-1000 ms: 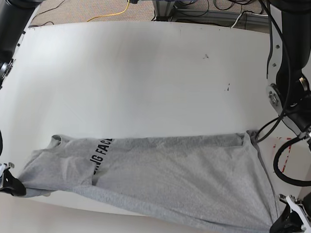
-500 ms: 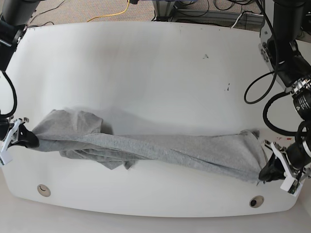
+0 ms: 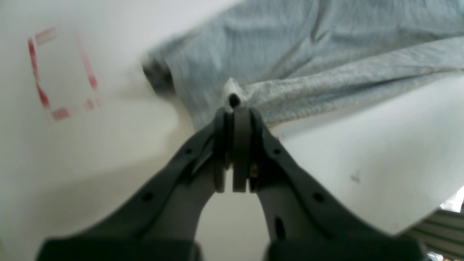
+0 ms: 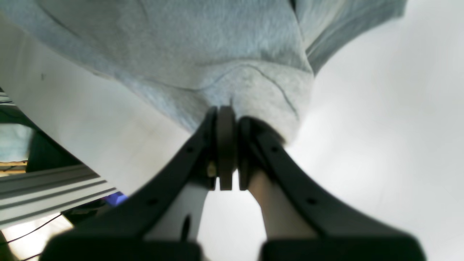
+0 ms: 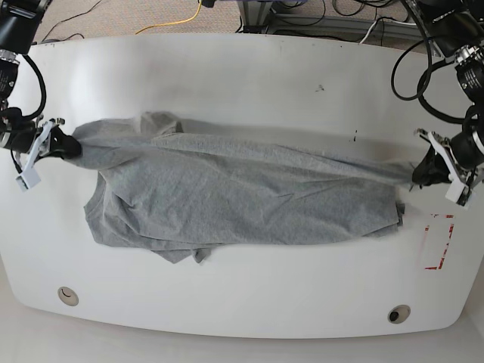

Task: Layout the t-shirt on the table in an organized manner, then fold the t-shirt properly
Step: 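Pull the shirt back toward the robot and lay it flat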

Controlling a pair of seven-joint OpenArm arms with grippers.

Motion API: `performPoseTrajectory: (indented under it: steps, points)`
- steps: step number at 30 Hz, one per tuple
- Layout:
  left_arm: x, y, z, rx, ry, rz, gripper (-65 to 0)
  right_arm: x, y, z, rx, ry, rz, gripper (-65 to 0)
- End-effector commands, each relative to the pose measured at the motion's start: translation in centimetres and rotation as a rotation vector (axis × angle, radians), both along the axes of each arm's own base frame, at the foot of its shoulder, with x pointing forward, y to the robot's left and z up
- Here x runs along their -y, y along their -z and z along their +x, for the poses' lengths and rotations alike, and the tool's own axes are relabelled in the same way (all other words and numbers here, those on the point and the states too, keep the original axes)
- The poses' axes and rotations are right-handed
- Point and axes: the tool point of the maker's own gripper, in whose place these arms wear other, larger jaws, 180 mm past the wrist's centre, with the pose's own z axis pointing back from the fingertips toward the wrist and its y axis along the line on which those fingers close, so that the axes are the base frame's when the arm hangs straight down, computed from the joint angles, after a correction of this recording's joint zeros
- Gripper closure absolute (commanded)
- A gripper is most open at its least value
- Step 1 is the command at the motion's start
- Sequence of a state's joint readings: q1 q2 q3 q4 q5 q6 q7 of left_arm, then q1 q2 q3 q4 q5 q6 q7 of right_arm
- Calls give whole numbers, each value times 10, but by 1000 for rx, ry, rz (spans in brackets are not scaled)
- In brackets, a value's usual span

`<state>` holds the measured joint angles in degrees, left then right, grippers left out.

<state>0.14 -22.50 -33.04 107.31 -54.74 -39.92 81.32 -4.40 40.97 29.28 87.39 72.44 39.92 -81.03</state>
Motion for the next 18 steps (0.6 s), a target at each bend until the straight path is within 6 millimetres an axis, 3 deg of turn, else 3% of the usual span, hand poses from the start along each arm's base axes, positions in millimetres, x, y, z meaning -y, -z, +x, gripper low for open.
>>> performPoseTrajectory:
  steps: [1, 9, 18]
  points:
    - [-7, -5, -11, 14, 1, 2, -1, 4, -12, -2, 30, -10, -25, 0]
    - [-28, 16, -60, -100, -42, -21, -1, -18, 13, -40, -51, -54, -12, 0]
    - [-58, 36, -115, -247, -109, 35, -1, -21, 38, -87, -163, -19, 30, 0]
